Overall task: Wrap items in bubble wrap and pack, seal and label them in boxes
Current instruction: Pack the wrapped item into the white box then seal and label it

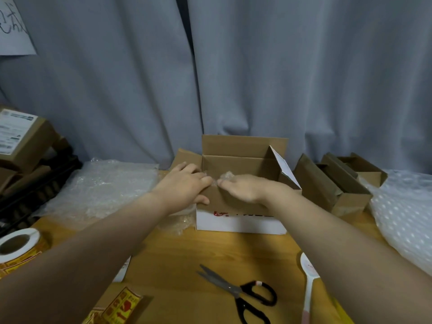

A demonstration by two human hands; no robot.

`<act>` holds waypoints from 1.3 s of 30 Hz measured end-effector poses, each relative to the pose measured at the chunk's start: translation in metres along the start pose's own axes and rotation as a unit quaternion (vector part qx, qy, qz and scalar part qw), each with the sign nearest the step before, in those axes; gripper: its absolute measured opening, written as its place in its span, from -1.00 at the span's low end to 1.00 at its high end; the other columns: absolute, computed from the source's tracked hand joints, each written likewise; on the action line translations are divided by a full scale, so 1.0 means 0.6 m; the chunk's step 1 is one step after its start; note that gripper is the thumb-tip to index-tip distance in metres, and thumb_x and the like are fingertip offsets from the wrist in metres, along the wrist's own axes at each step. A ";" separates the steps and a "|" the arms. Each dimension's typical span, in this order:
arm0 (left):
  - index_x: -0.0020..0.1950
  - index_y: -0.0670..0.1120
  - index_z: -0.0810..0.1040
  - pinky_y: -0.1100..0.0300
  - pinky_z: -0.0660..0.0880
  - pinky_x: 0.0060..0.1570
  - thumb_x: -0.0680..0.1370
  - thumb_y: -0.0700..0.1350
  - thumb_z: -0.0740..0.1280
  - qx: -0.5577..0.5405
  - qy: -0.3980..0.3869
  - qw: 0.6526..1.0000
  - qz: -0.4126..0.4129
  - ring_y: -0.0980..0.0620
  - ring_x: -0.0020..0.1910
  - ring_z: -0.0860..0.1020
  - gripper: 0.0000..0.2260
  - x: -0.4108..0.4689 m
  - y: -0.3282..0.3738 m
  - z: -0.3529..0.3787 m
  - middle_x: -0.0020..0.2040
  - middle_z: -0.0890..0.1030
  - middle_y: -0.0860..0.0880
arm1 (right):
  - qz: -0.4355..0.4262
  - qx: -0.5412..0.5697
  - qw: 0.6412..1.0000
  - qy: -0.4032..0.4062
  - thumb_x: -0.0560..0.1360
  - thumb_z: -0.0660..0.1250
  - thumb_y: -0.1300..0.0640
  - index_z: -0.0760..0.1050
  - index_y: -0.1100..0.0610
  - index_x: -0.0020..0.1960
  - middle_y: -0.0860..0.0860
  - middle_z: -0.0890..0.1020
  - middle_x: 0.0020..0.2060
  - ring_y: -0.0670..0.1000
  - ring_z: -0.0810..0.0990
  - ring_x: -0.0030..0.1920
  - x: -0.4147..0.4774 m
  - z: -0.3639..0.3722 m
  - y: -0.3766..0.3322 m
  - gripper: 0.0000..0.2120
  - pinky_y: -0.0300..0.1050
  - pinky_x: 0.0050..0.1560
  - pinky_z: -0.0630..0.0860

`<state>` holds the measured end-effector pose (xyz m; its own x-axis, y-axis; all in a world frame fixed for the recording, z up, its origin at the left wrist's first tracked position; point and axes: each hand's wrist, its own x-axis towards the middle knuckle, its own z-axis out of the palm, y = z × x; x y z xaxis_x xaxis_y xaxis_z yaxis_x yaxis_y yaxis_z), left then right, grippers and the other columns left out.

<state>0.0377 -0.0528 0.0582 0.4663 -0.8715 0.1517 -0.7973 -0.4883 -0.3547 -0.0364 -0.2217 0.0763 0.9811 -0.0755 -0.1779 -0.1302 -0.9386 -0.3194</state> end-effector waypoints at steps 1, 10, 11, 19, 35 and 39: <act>0.33 0.00 0.36 -0.01 0.08 0.43 0.55 0.21 0.17 -0.012 -0.008 1.000 0.001 -0.02 0.40 0.24 -0.57 0.001 0.000 0.001 0.35 0.44 0.03 | 0.018 0.021 0.999 -0.027 0.61 -0.13 -0.23 0.29 0.03 0.47 0.03 0.29 0.48 0.09 0.27 0.44 -0.004 0.000 -0.004 -0.43 -0.01 0.41 0.20; 0.32 -0.03 0.38 -0.02 0.06 0.44 0.53 0.26 0.18 0.016 -0.032 0.998 -0.050 -0.06 0.36 0.32 -0.50 -0.013 0.016 -0.038 0.31 0.44 -0.04 | -0.004 0.021 0.990 0.142 0.61 0.09 -0.04 0.57 0.10 0.06 0.08 0.62 0.03 0.14 0.55 0.05 -0.022 0.014 -0.024 -0.66 -0.01 0.00 0.49; 0.31 -0.05 0.40 0.00 0.09 0.42 0.53 0.25 0.19 0.023 -0.014 0.998 -0.053 -0.07 0.34 0.34 -0.51 -0.015 0.019 -0.052 0.30 0.44 -0.06 | -0.022 0.015 0.979 0.200 0.60 0.13 0.00 0.58 0.08 0.06 0.04 0.64 0.01 0.11 0.56 0.04 -0.038 0.016 -0.021 -0.72 -0.02 -0.03 0.51; 0.23 -0.06 0.48 0.06 0.27 0.20 0.57 0.08 0.20 -0.051 0.195 0.979 0.035 -0.08 0.23 0.42 -0.68 0.022 0.150 -0.159 0.20 0.50 -0.04 | 0.056 0.077 0.909 0.405 0.52 0.27 0.10 0.61 0.06 -0.06 0.01 0.66 -0.18 0.07 0.59 -0.09 -0.220 -0.001 0.104 -0.86 0.00 -0.11 0.54; 0.07 -0.02 0.54 -0.01 0.41 0.16 0.57 0.00 0.26 -0.375 0.114 0.920 0.026 -0.04 0.13 0.47 -0.84 0.087 0.466 -0.101 0.08 0.55 -0.02 | 0.371 0.035 0.893 0.253 0.51 0.29 -0.15 0.34 0.21 0.33 0.20 0.41 0.26 0.24 0.39 0.27 -0.409 0.094 0.355 -0.44 0.12 0.19 0.42; 0.09 -0.06 0.54 0.28 0.33 0.04 0.58 -0.05 0.27 -0.455 0.084 0.887 -0.007 0.10 0.08 0.46 -0.85 0.084 0.489 -0.083 0.07 0.53 0.02 | 0.397 0.153 0.866 0.263 0.50 0.34 -0.12 0.35 0.23 0.23 0.18 0.49 0.15 0.24 0.49 0.15 -0.394 0.118 0.373 -0.49 0.04 -0.04 0.46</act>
<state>-0.1922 -0.2422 0.0077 0.4759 -0.8221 0.3125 -0.8065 -0.2663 0.5278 -0.3078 -0.3903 -0.0189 0.4845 -0.8743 -0.0309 -0.7456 -0.3942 -0.5373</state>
